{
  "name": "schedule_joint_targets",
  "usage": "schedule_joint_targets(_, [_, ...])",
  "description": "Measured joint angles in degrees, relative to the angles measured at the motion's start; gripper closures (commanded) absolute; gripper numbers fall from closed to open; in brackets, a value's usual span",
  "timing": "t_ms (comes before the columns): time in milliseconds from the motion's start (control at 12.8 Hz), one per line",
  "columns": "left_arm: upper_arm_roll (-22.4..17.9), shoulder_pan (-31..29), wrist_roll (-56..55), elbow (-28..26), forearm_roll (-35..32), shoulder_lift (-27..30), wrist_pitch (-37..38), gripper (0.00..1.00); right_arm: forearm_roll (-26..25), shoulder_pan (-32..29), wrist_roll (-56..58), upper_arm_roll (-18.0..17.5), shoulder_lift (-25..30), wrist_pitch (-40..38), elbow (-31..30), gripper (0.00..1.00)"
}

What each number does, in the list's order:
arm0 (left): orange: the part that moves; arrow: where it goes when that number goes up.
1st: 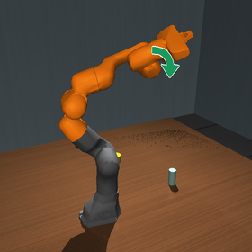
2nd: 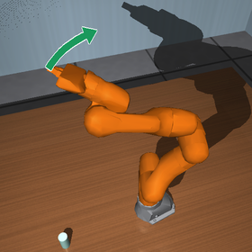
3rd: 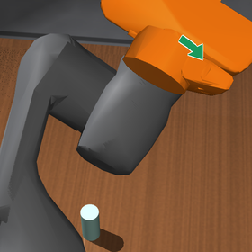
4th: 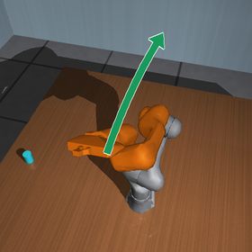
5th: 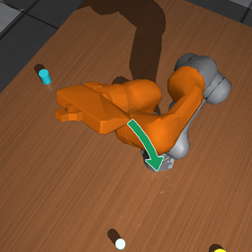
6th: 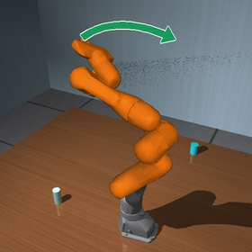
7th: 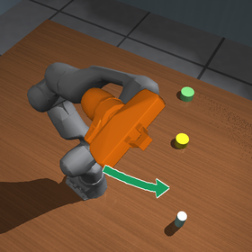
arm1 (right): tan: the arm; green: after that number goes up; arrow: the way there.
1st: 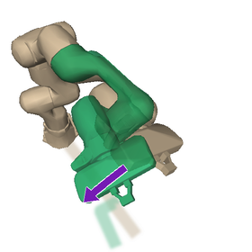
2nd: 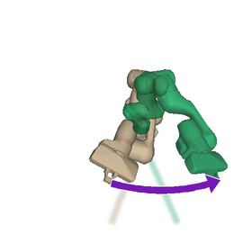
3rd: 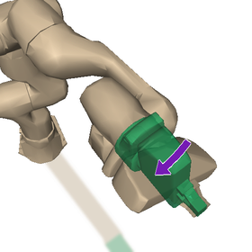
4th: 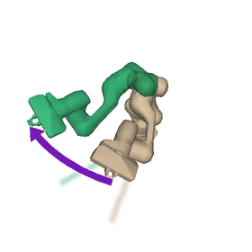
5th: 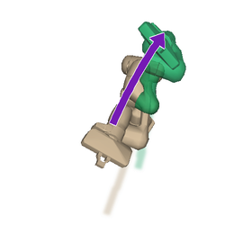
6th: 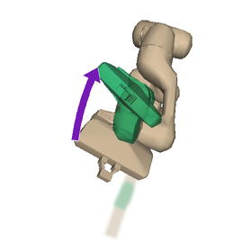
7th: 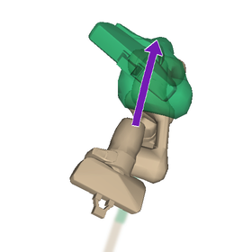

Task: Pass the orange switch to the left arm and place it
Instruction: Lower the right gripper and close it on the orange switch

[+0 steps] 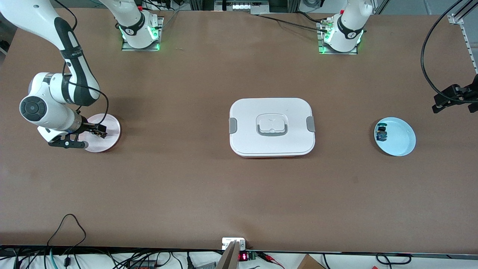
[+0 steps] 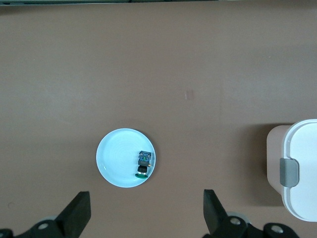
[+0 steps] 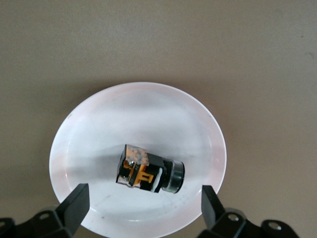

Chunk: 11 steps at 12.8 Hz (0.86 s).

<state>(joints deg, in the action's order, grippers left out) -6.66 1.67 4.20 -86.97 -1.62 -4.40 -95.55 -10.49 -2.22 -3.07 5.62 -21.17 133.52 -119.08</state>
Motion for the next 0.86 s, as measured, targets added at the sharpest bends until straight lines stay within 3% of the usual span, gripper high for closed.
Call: schedule_joint_targets(861, [0.0, 0.0, 0.0, 0.0, 0.0, 0.0, 0.0, 0.0, 1.2, -1.9, -5.2, 0.1, -0.3, 4.2, -3.6, 0.0])
